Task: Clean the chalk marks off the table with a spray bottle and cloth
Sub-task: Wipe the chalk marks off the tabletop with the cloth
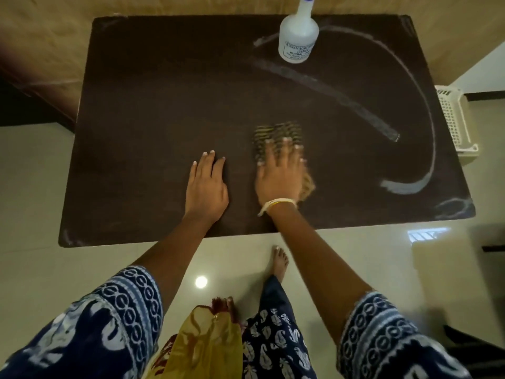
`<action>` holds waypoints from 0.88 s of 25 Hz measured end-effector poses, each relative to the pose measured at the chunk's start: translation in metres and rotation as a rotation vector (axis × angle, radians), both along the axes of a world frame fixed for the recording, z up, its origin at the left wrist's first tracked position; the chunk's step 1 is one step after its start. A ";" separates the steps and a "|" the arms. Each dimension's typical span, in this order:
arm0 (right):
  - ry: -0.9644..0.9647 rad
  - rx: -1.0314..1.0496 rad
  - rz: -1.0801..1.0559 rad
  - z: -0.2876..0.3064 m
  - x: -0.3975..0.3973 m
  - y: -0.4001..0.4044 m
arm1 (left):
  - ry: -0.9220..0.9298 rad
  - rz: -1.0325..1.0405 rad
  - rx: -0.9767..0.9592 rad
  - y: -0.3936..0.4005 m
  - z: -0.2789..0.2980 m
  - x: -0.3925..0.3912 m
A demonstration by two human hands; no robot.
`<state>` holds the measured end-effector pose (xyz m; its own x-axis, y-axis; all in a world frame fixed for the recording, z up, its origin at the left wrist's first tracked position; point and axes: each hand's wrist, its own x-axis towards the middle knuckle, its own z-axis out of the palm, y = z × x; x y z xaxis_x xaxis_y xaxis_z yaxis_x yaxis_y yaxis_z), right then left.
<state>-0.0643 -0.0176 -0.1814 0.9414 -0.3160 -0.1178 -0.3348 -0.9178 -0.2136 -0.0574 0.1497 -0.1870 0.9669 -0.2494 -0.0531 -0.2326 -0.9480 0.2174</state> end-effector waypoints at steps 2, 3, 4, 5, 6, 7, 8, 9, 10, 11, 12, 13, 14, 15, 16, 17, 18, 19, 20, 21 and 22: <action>-0.016 -0.005 0.320 -0.002 0.021 0.013 | -0.019 0.063 -0.038 -0.010 0.005 0.017; -0.043 0.007 0.380 -0.003 0.035 -0.003 | -0.034 0.083 -0.051 -0.016 0.006 0.025; -0.069 0.015 0.370 -0.004 0.052 -0.031 | -0.044 0.085 -0.054 -0.023 0.007 0.035; -0.085 0.006 0.295 -0.006 0.065 -0.064 | -0.047 0.080 -0.049 -0.030 0.008 0.044; -0.096 -0.016 0.187 -0.007 0.076 -0.100 | -0.043 0.079 -0.043 -0.038 0.007 0.053; -0.099 -0.036 0.068 -0.007 0.084 -0.140 | -0.035 0.091 -0.039 -0.047 0.006 0.061; -0.089 -0.038 -0.051 -0.006 0.088 -0.179 | -0.019 0.116 -0.037 -0.055 0.005 0.068; -0.071 -0.021 -0.164 -0.005 0.088 -0.216 | -0.001 0.144 -0.031 -0.062 0.004 0.073; -0.052 -0.004 -0.273 -0.002 0.085 -0.243 | 0.009 0.166 -0.025 -0.067 0.002 0.076; -0.031 0.002 -0.375 0.000 0.082 -0.261 | 0.005 0.181 -0.020 -0.069 0.000 0.077; -0.008 0.013 -0.469 0.002 0.084 -0.267 | -0.005 0.190 -0.020 -0.069 -0.002 0.079; 0.013 0.024 -0.554 0.002 0.090 -0.261 | -0.012 0.192 -0.027 -0.068 -0.002 0.079; 0.025 0.029 -0.602 0.003 0.100 -0.245 | -0.017 0.193 -0.038 -0.068 -0.002 0.079; 0.023 0.026 -0.576 0.003 0.112 -0.219 | -0.026 0.198 -0.049 -0.068 -0.002 0.079; 0.006 0.018 -0.478 0.003 0.125 -0.187 | -0.033 0.203 -0.055 -0.068 -0.002 0.078; -0.016 0.019 -0.327 0.002 0.137 -0.151 | -0.034 0.207 -0.060 -0.069 -0.002 0.078; -0.034 0.019 -0.138 0.002 0.148 -0.114 | -0.031 0.208 -0.063 -0.069 -0.002 0.079; -0.034 0.019 0.076 0.001 0.156 -0.079 | -0.030 0.210 -0.065 -0.070 -0.002 0.079; -0.022 0.015 0.297 0.001 0.161 -0.050 | -0.034 0.211 -0.064 -0.069 -0.002 0.079; -0.005 0.008 0.494 0.001 0.164 -0.032 | -0.036 0.209 -0.066 -0.068 -0.003 0.079; 0.007 0.006 0.631 0.001 0.167 -0.029 | -0.036 0.205 -0.073 -0.068 -0.003 0.080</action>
<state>0.1029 -0.0463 -0.1807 0.9457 0.3005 -0.1243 0.2691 -0.9378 -0.2193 0.0227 0.0819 -0.1904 0.9988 -0.0491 -0.0067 -0.0452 -0.9582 0.2824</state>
